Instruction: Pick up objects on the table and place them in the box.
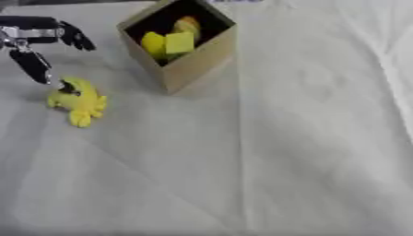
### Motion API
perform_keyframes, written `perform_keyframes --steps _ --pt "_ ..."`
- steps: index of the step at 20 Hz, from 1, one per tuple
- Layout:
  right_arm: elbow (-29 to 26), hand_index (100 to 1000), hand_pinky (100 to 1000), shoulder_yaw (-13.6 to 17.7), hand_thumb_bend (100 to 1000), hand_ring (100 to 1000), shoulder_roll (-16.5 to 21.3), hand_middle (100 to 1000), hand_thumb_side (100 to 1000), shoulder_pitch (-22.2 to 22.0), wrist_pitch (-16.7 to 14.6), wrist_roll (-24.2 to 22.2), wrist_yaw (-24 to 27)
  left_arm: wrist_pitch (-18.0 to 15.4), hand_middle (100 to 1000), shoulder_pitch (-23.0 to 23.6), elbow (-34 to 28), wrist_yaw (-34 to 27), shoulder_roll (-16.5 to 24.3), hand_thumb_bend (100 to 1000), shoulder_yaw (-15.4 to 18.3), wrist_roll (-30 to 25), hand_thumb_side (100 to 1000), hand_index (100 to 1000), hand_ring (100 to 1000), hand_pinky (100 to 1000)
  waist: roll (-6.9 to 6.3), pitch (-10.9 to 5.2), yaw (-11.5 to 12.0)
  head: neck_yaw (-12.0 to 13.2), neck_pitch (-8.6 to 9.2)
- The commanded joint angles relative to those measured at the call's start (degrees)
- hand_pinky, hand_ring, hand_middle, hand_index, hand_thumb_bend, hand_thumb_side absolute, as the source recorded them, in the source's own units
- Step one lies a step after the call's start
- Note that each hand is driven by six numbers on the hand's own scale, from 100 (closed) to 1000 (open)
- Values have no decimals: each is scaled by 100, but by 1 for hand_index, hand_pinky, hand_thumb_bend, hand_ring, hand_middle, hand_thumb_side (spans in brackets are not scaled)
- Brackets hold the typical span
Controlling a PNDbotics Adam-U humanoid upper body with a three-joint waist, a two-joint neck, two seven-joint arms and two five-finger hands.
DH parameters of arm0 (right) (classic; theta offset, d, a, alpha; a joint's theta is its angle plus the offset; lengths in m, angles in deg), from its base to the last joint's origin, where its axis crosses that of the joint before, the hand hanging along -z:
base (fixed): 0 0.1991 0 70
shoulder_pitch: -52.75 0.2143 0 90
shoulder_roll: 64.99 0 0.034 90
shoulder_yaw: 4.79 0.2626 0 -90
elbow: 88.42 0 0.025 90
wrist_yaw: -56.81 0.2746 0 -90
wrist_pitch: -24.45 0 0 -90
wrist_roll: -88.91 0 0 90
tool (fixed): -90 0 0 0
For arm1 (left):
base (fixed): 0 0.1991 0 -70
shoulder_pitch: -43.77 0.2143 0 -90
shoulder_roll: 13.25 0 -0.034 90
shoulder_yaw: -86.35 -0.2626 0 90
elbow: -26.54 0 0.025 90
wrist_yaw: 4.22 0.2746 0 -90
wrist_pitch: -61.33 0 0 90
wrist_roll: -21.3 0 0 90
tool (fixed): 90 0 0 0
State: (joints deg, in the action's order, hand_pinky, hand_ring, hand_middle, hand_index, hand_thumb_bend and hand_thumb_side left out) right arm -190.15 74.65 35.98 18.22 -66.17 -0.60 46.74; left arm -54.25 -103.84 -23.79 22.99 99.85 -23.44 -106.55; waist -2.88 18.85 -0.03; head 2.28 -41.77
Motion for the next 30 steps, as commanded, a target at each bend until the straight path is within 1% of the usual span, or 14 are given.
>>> perform_keyframes --steps 1,4,5,8,13,15,17,19,21,23,30 --pt "-61 822 886 88 100 851 31 633 446 118 16 48 32 -1333 782 -131 32 -26 89 574 -41 -1405 100 873 831 868 -15 -82 -7 17 69" --pt "-48 821 886 91 100 849 26 630 444 116 32 63 29 -1321 777 -132 -24 -19 113 544 -6 -1402 100 875 828 867 -23 -70 -10 15 64" --pt "-39 821 886 92 100 849 46 630 442 110 35 67 26 -1312 775 -135 -174 -100 183 542 86 -1342 100 874 828 868 -26 -70 -3 17 53" --pt "-33 820 886 93 100 849 117 630 435 90 23 77 15 -1209 776 2 -882 -506 524 552 237 -1209 106 877 830 870 -41 -69 5 16 33" --pt "-33 820 886 115 100 848 141 629 445 61 27 108 9 -962 781 452 -2142 -1159 1095 567 192 -1251 159 882 833 872 -79 -57 10 30 35" --pt "-40 820 886 119 100 848 125 629 447 63 32 117 14 -828 785 656 -2493 -1345 1273 596 152 -1332 178 885 835 872 -90 -50 10 46 35" --pt "-50 819 886 118 100 847 108 628 450 69 36 124 19 -718 790 830 -2686 -1342 1419 648 75 -1392 179 884 838 869 -99 -43 2 63 27" --pt "-57 819 886 117 100 847 93 628 453 70 39 128 23 -673 795 939 -2761 -1198 1495 697 1 -1407 147 881 842 867 -103 -40 -10 86 15" --pt "-84 819 886 126 100 847 112 627 455 43 36 141 41 -687 797 979 -2738 -982 1508 720 -49 -1410 119 876 843 864 -99 -39 -20 105 17" --pt "-148 819 886 144 100 846 150 627 456 -4 36 165 93 -719 796 971 -2616 -789 1464 727 -88 -1411 101 872 842 862 -91 -40 -25 132 19" --pt "-251 817 885 184 100 842 156 625 463 -62 73 211 170 -873 803 848 -1940 -264 1190 741 -224 -1411 100 876 845 860 -66 -28 -34 168 28"
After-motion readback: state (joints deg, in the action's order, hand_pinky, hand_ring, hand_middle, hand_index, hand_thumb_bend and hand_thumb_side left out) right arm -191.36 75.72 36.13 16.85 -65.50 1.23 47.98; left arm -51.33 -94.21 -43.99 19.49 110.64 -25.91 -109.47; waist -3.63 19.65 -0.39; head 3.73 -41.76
